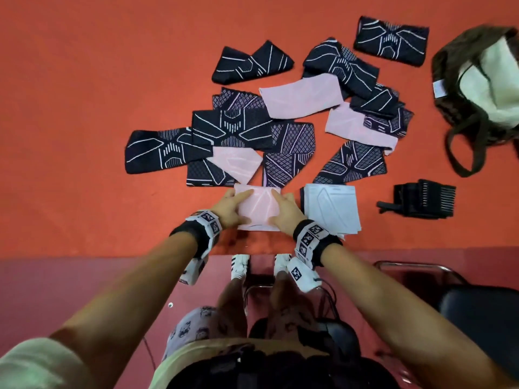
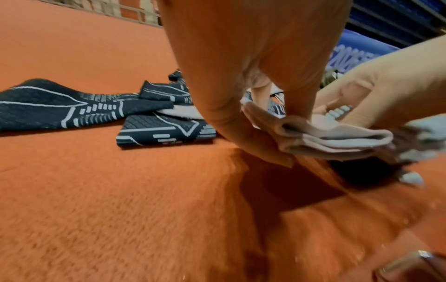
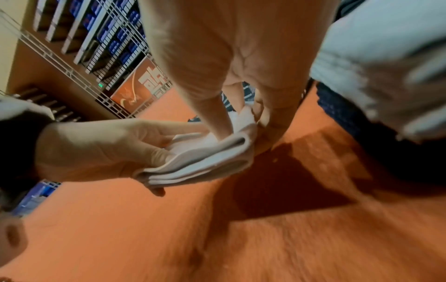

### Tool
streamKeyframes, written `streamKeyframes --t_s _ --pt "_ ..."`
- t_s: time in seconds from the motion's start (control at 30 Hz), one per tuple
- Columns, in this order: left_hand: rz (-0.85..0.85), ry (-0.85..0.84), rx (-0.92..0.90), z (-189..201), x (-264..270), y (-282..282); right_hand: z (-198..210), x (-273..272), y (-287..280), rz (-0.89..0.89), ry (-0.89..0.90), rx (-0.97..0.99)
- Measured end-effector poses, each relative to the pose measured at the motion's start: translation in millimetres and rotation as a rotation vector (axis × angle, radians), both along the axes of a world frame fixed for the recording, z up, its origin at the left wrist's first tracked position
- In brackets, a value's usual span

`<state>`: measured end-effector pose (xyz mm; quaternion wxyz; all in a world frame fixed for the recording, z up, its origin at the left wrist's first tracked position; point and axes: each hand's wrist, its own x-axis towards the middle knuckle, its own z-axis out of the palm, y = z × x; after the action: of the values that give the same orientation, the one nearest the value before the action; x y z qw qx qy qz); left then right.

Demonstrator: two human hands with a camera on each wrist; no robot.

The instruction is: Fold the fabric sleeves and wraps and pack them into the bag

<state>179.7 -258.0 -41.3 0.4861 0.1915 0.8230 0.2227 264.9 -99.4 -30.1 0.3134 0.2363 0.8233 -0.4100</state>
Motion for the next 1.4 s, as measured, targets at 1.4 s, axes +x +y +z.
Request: streamKeyframes --t_s 1.4 --pt "-0.493 0.709 -0.015 4 -73 69 -9 -63 46 0.041 0.199 0.339"
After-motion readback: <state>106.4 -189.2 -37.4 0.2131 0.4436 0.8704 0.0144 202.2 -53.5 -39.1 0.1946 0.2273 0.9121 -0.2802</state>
